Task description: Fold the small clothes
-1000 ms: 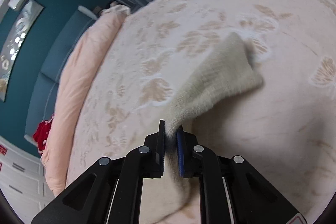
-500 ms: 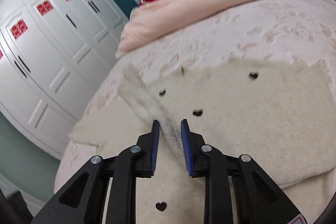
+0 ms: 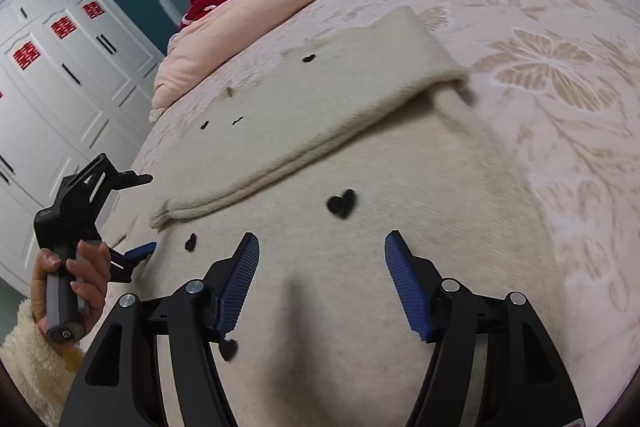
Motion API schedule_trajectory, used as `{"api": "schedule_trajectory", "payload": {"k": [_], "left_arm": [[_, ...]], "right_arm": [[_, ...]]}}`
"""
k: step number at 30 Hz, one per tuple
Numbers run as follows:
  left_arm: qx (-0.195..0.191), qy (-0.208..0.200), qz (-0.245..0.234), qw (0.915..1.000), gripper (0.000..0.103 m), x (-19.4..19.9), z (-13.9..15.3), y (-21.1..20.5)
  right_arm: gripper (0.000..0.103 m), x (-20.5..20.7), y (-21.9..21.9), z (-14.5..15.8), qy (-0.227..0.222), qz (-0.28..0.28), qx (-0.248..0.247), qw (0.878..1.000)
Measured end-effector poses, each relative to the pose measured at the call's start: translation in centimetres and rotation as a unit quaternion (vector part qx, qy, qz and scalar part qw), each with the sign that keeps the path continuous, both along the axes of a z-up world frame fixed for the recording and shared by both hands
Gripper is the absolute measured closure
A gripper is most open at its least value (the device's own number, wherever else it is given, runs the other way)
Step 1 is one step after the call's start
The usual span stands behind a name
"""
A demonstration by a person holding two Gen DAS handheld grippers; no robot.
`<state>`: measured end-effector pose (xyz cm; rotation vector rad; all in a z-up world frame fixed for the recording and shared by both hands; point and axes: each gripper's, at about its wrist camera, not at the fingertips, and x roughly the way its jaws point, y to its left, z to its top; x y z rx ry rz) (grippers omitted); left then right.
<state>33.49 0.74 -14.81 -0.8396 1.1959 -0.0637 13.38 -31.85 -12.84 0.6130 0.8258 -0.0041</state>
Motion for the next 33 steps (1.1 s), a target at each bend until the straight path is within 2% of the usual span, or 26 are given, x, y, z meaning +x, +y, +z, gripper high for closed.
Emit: {"api": "schedule_trajectory", "payload": {"k": [1,2,3,4,5,7,9,12,14,15,17,19,21,22,23,24,25,26,28,31,33], "left_arm": [[0.002,-0.005,0.006,1.0,0.013,0.1,0.3,-0.2],[-0.009,-0.018,-0.005,0.9998,0.043,0.3,0.7,-0.6],[-0.029,-0.029,-0.026,0.9988,0.063,0.7,0.8,-1.1],[-0.043,-0.031,-0.048,0.9975,0.089,1.2,1.1,-1.6],[-0.043,-0.037,-0.056,0.9968,0.093,1.7,1.8,-1.9],[-0.026,-0.083,-0.068,0.9938,0.095,2.8,4.6,-2.2],[-0.022,-0.144,-0.082,0.986,0.096,3.9,8.3,-2.3],[-0.014,-0.224,-0.095,0.9698,0.097,5.3,13.2,-1.8],[0.021,-0.257,-0.101,0.9609,0.097,5.9,14.5,-1.3],[0.028,-0.258,-0.104,0.9602,0.097,6.4,14.0,-0.9],[0.06,-0.228,-0.1,0.9666,0.097,7.2,11.6,0.1],[0.074,-0.18,-0.097,0.9761,0.098,7.3,8.3,1.5],[0.032,-0.139,-0.087,0.9859,0.097,6.6,5.7,2.8],[0.003,-0.13,-0.082,0.9882,0.088,6.0,4.8,3.2],[-0.016,-0.121,-0.078,0.9894,0.067,5.5,4.0,3.4],[-0.029,-0.112,-0.072,0.9907,0.053,5.1,3.5,3.2],[-0.038,-0.102,-0.063,0.992,0.032,4.8,3.1,2.9],[-0.049,-0.098,-0.06,0.9922,0.025,4.7,2.9,2.4],[-0.06,-0.079,-0.067,0.9928,0.018,5.3,2.0,0.9],[-0.076,-0.053,-0.038,0.995,0.019,6.3,0.4,-0.5],[-0.117,-0.045,-0.015,0.992,0.034,7.4,-0.6,-1.2]], "right_arm": [[0.037,-0.3,-0.4,-0.3,-0.002,-0.007,0.003,1.0],[0.037,-0.6,-0.7,-0.5,-0.005,-0.012,0.006,1.0],[0.037,-0.8,-0.9,-0.7,-0.009,-0.014,0.01,1.0],[0.037,-0.9,-0.8,-0.8,-0.011,-0.016,0.01,1.0],[0.036,-0.9,-0.7,-0.8,-0.013,-0.019,0.005,1.0],[0.034,-0.3,-0.1,-0.4,-0.013,-0.016,-0.01,1.0],[0.034,0.4,0.1,-0.1,-0.019,-0.015,-0.008,1.0],[0.034,1.8,-0.8,0.3,-0.036,-0.027,0.021,0.999],[0.034,3.1,-1.7,0.3,-0.05,-0.031,0.056,0.997],[0.034,4.0,-2.2,0.1,-0.058,-0.028,0.085,0.994],[0.034,6.0,-3.3,-0.7,-0.074,-0.018,0.161,0.984],[0.034,7.7,-4.9,-1.9,-0.068,-0.046,0.217,0.973],[0.034,8.3,-6.5,-2.5,-0.068,-0.088,0.25,0.962],[0.034,8.3,-6.9,-2.3,-0.076,-0.094,0.257,0.959],[0.034,8.3,-7.0,-2.0,-0.08,-0.095,0.251,0.96],[0.034,8.2,-6.9,-1.8,-0.082,-0.092,0.24,0.963],[0.034,8.1,-6.7,-1.6,-0.08,-0.087,0.229,0.966],[0.034,8.0,-6.5,-1.6,-0.075,-0.081,0.216,0.97],[0.035,8.0,-5.7,-1.7,-0.068,-0.068,0.183,0.978],[0.035,7.6,-5.1,-1.8,-0.073,-0.058,0.149,0.984],[0.034,7.6,-4.6,-1.8,-0.077,-0.055,0.128,0.987]]}}
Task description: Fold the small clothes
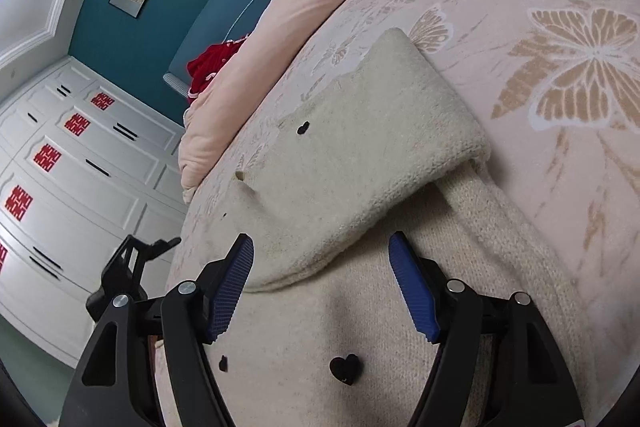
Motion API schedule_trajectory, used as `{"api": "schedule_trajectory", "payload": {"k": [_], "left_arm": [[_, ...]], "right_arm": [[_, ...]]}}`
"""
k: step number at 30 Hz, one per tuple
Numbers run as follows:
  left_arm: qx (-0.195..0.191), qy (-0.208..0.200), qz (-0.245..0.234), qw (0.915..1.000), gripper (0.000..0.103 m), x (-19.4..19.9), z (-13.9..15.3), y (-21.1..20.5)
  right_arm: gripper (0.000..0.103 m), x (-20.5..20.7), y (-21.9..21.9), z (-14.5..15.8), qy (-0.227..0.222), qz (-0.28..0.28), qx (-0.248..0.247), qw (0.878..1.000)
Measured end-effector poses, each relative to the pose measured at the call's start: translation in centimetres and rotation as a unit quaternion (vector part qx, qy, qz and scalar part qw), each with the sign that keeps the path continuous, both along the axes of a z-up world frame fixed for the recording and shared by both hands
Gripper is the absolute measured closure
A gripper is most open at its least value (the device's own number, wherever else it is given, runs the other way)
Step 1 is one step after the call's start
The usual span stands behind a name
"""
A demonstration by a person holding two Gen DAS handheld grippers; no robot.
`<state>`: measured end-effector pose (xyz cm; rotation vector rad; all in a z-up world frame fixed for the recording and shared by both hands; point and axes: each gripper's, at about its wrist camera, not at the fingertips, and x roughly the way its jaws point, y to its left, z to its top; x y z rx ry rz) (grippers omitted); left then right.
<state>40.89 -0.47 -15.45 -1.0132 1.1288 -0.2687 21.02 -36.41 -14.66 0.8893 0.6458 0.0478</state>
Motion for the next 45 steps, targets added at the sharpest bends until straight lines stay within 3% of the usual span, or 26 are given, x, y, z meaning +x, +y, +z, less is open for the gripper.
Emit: {"api": "schedule_trajectory", "payload": {"k": [1,2,3,6,9,12,14,17,19,20,21,23,25,26,27,31,34,38,40,43,44,45], "left_arm": [[-0.016,0.003,-0.003,0.9999,0.053,0.7,-0.3,-0.6],[-0.022,0.007,-0.011,0.9997,0.08,1.3,-0.4,-1.3],[-0.017,0.008,-0.021,0.9996,0.095,1.9,-0.2,-2.0],[0.018,-0.063,-0.034,0.9973,0.095,2.5,3.6,-2.9],[0.019,-0.182,-0.034,0.9826,0.095,1.1,10.2,-1.4],[0.052,-0.221,-0.031,0.9735,0.095,0.1,12.2,0.7],[0.101,-0.183,-0.033,0.9774,0.095,0.4,9.4,2.0],[0.105,-0.09,-0.012,0.9903,0.095,0.0,3.3,4.4],[0.096,-0.071,0.004,0.9929,0.095,-0.9,1.1,5.3],[0.095,-0.066,0.008,0.9933,0.095,-1.2,0.5,5.3],[0.096,-0.064,0.008,0.9933,0.095,-1.4,0.2,5.2],[0.098,-0.063,0.003,0.9932,0.095,-1.7,-0.2,4.9],[0.108,-0.063,-0.016,0.992,0.094,-1.5,-0.7,4.2],[0.119,-0.064,-0.024,0.9905,0.094,-1.6,-0.8,3.8],[0.131,-0.07,-0.027,0.9886,0.094,-1.7,-0.9,3.5],[0.141,-0.075,-0.03,0.9867,0.093,-2.0,-1.1,3.5],[0.145,-0.078,-0.031,0.9858,0.092,-2.0,-1.3,3.5],[0.151,-0.074,-0.026,0.9854,0.092,-2.2,-1.3,3.4],[0.156,-0.07,-0.026,0.9849,0.092,-2.2,-1.3,3.2],[0.16,-0.069,-0.025,0.9844,0.092,-2.1,-1.4,3.2],[0.16,-0.069,-0.024,0.9844,0.092,-2.1,-1.4,3.2],[0.159,-0.068,-0.024,0.9846,0.092,-2.1,-1.3,3.2]], "right_arm": [[0.034,-0.3,0.2,-0.3,-0.001,0.003,-0.013,1.0],[0.033,-0.2,0.5,-0.3,-0.001,0.005,-0.025,1.0],[0.03,-0.2,0.7,-0.3,-0.001,0.007,-0.031,0.999],[0.026,0.0,0.9,-0.3,-0.001,0.015,-0.036,0.999],[0.024,0.2,0.7,-0.1,0.005,0.015,-0.032,0.999],[0.021,0.6,-0.2,0.0,-0.003,0.004,0.005,1.0],[0.021,1.0,-1.3,-0.5,-0.007,-0.025,0.052,0.998],[0.023,1.9,-2.7,-1.0,-0.01,-0.071,0.11,0.991],[0.048,3.4,-2.9,-1.1,0.024,-0.073,0.102,0.992],[0.098,4.1,-2.9,-0.8,0.039,-0.064,0.081,0.994],[0.096,4.2,-3.3,-0.2,0.042,-0.067,0.061,0.995],[0.097,2.7,-4.6,0.6,0.005,-0.102,0.065,0.993],[0.097,1.9,-6.0,-0.4,0.029,-0.134,0.04,0.99],[0.1,2.5,-6.2,-2.0,0.069,-0.121,0.032,0.99],[0.101,2.6,-6.6,-3.1,0.072,-0.105,0.049,0.991],[0.097,1.3,-6.2,0.0,0.046,-0.096,0.04,0.994],[0.088,-0.4,-3.7,2.6,0.041,-0.099,-0.025,0.994],[0.088,-2.1,-1.5,4.5,0.037,-0.123,-0.124,0.984],[0.088,-0.9,-1.1,5.3,0.03,-0.102,-0.139,0.985],[0.09,2.7,-1.3,3.3,0.088,-0.049,-0.142,0.985],[0.101,3.7,-1.8,1.7,0.128,-0.05,-0.156,0.978],[0.103,4.3,-2.2,-0.1,0.16,-0.039,-0.161,0.973]]}}
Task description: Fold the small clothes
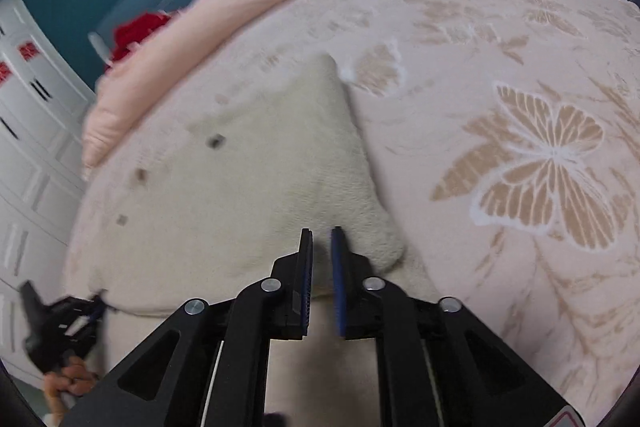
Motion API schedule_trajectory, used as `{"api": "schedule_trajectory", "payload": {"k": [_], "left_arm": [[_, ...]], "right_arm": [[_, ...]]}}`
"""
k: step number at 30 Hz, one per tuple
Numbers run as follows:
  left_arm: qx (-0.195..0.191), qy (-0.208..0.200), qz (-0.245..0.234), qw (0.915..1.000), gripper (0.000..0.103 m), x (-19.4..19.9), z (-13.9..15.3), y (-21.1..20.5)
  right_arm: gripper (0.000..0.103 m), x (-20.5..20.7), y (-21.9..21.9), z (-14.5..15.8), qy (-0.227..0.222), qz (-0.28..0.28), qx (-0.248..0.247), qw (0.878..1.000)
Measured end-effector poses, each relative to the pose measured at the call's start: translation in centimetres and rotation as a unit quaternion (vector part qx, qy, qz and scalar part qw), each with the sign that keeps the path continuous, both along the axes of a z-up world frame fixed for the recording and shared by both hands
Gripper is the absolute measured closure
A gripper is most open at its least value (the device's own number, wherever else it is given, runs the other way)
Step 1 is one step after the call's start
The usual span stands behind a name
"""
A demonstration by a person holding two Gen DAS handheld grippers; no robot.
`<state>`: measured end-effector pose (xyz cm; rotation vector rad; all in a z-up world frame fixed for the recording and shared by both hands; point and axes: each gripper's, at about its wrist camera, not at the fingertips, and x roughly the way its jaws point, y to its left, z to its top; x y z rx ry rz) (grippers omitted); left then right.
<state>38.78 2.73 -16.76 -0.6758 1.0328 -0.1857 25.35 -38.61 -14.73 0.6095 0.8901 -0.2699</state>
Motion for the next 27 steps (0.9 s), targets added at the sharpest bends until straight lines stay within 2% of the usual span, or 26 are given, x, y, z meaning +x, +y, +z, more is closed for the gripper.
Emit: {"api": "schedule_trajectory", "payload": {"k": [2,4,6,8,9,11,12,13,16,18,20,21,22,23,24,25,27], "left_arm": [[-0.008,0.002,0.002,1.0,0.09,-0.2,0.4,0.3],[-0.025,-0.005,0.012,0.9996,0.087,-1.1,1.2,1.5],[-0.044,-0.025,0.031,0.9982,0.079,-2.8,2.1,4.0],[-0.048,-0.034,0.073,0.9956,0.054,-4.4,2.9,8.2],[-0.045,-0.034,0.105,0.9929,0.05,-5.1,3.1,10.8],[-0.043,-0.025,0.174,0.9835,0.043,-6.0,3.3,16.9],[-0.038,-0.017,0.207,0.9776,0.042,-6.2,3.3,20.2],[-0.027,-0.007,0.238,0.9708,0.042,-6.3,3.4,23.3],[0.0,0.01,0.327,0.945,0.042,-6.0,3.6,32.0],[-0.011,0.021,0.366,0.9304,0.042,-5.4,3.2,36.4],[-0.027,0.019,0.38,0.9244,0.045,-4.6,2.9,38.7],[-0.019,0.023,0.38,0.9244,0.049,-4.0,2.9,39.2],[-0.006,0.024,0.374,0.927,0.063,-3.2,3.1,39.3],[0.006,0.027,0.36,0.9326,0.095,-2.4,3.2,39.2],[0.019,0.037,0.347,0.9369,0.095,-1.6,3.4,39.1],[0.034,0.029,0.348,0.9364,0.095,-1.3,4.3,38.5],[0.046,-0.018,0.327,0.9438,0.096,-0.9,7.0,37.0]], "right_arm": [[0.103,-0.8,0.1,0.5,-0.012,-0.006,0.003,1.0],[0.089,-2.3,1.8,2.5,-0.022,0.004,-0.011,1.0],[0.083,-4.6,4.5,3.8,-0.039,0.035,-0.029,0.998],[0.075,-7.1,7.4,3.7,-0.046,0.065,-0.037,0.996],[0.071,-8.3,9.0,3.4,-0.047,0.079,-0.042,0.995],[0.064,-10.3,11.4,2.7,-0.053,0.106,-0.049,0.992],[0.057,-11.2,12.5,2.2,-0.056,0.116,-0.057,0.99],[0.054,-12.0,13.4,1.6,-0.058,0.124,-0.071,0.988],[0.041,-12.3,15.0,1.2,-0.057,0.14,-0.103,0.983],[0.03,-11.7,15.2,0.8,-0.046,0.156,-0.098,0.982],[0.027,-11.6,15.7,0.7,-0.043,0.162,-0.11,0.98],[0.026,-11.6,15.9,0.7,-0.041,0.164,-0.117,0.979],[0.025,-11.5,16.1,0.6,-0.038,0.166,-0.121,0.978],[0.025,-11.5,16.1,0.6,-0.037,0.166,-0.124,0.978],[0.024,-11.5,16.2,0.5,-0.035,0.167,-0.125,0.977],[0.024,-11.4,16.2,0.4,-0.034,0.167,-0.126,0.977],[0.022,-11.4,16.1,0.4,-0.035,0.169,-0.126,0.977]]}}
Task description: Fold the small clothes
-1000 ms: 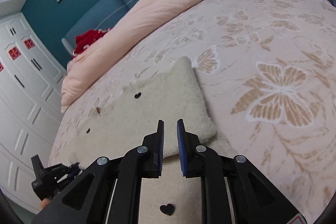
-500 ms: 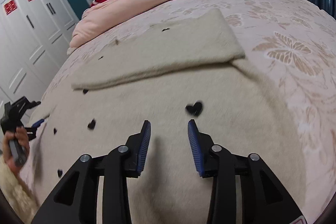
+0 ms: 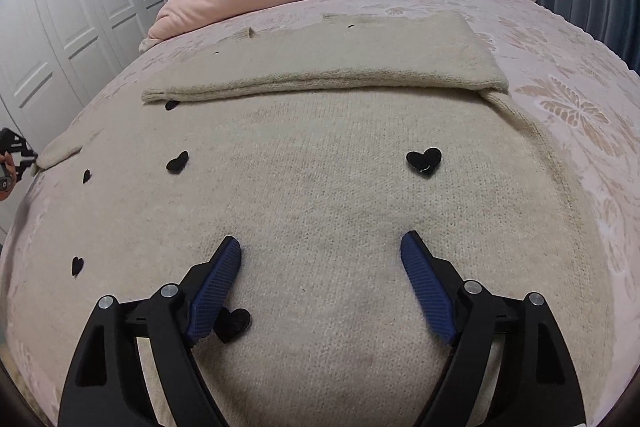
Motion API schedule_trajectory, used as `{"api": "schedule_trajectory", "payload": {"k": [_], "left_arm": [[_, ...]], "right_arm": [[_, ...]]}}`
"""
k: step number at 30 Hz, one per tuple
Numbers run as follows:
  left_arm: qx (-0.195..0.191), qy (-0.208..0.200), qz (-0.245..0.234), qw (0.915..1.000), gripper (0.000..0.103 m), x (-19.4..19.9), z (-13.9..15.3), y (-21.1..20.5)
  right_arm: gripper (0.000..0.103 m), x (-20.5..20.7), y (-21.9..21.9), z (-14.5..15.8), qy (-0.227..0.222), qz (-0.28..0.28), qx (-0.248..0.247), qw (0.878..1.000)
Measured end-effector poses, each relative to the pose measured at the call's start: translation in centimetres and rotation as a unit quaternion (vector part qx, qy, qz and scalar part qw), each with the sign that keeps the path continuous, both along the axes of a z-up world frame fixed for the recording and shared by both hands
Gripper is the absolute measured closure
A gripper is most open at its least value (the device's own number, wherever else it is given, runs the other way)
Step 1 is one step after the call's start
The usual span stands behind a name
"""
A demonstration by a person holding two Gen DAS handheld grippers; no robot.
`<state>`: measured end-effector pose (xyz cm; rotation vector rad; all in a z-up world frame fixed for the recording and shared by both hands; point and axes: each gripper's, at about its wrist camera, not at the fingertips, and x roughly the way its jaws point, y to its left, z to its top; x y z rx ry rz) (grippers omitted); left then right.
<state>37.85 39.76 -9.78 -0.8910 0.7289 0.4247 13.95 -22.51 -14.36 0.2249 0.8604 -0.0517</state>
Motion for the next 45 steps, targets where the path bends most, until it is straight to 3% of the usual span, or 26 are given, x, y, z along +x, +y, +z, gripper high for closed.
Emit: {"api": "schedule_trajectory", "payload": {"k": [2,4,6,8,12,16,18,19,22,25,28,31,35,39,43,44,45], "left_arm": [[0.03,-0.037,-0.058,0.9972,0.101,0.9,3.5,-3.7],[0.052,-0.08,-0.128,0.9871,0.103,1.8,7.4,-9.3],[0.052,-0.119,-0.201,0.9709,0.103,2.1,10.3,-16.0],[0.045,-0.14,-0.278,0.9493,0.103,2.1,11.9,-23.6],[-0.005,-0.114,-0.397,0.9106,0.103,0.9,9.5,-37.7],[-0.044,-0.022,-0.458,0.8876,0.101,-2.7,1.7,-46.4],[-0.044,0.019,-0.46,0.8865,0.09,-5.2,-1.5,-47.4],[-0.052,0.028,-0.454,0.8893,0.079,-6.4,-2.6,-47.0],[-0.056,0.03,-0.415,0.9077,0.056,-9.4,-4.1,-43.0],[-0.021,0.02,-0.373,0.9273,0.05,-12.4,-4.1,-36.9],[-0.004,0.015,-0.327,0.9448,0.046,-14.9,-4.6,-30.8],[-0.04,-0.016,-0.327,0.9441,0.047,-16.8,-5.5,-27.5],[-0.012,-0.043,-0.349,0.9361,0.047,-18.2,-5.6,-27.3],[0.011,-0.069,-0.365,0.9283,0.042,-18.6,-5.6,-28.2],[0.01,-0.097,-0.386,0.9172,0.037,-18.8,-5.6,-28.4],[0.007,-0.104,-0.388,0.9158,0.035,-18.9,-5.6,-28.4],[0.006,-0.108,-0.389,0.9147,0.034,-19.2,-5.7,-28.3]], "right_arm": [[0.022,0.1,-0.1,0.0,-0.002,0.001,0.005,1.0],[0.021,0.0,-0.2,-0.1,-0.004,0.002,0.009,1.0],[0.021,0.0,-0.3,-0.1,-0.005,0.002,0.011,1.0],[0.021,0.0,-0.3,0.0,-0.009,0.001,0.015,1.0],[0.02,-0.1,-0.6,0.0,-0.012,0.003,0.024,1.0],[0.019,-0.2,-0.7,0.1,-0.016,0.006,0.034,0.999],[0.017,-0.3,-1.0,0.1,-0.019,0.01,0.046,0.999],[0.016,-0.4,-1.0,0.2,-0.021,0.011,0.054,0.998],[0.016,-0.3,-1.4,0.5,-0.018,0.012,0.07,0.997],[0.02,1.0,-0.9,2.7,-0.01,0.0,0.064,0.998],[0.022,6.1,1.5,6.2,-0.028,0.031,0.122,0.992],[0.022,14.5,7.2,9.0,-0.021,0.098,0.149,0.984],[0.022,26.2,15.7,8.9,0.043,0.146,0.205,0.967],[0.027,34.5,23.0,6.2,0.102,0.128,0.184,0.969],[0.03,38.8,26.8,3.2,0.143,0.096,0.162,0.972],[0.042,39.4,27.4,2.5,0.152,0.091,0.158,0.971],[0.066,39.7,28.0,2.1,0.157,0.087,0.155,0.972]]}}
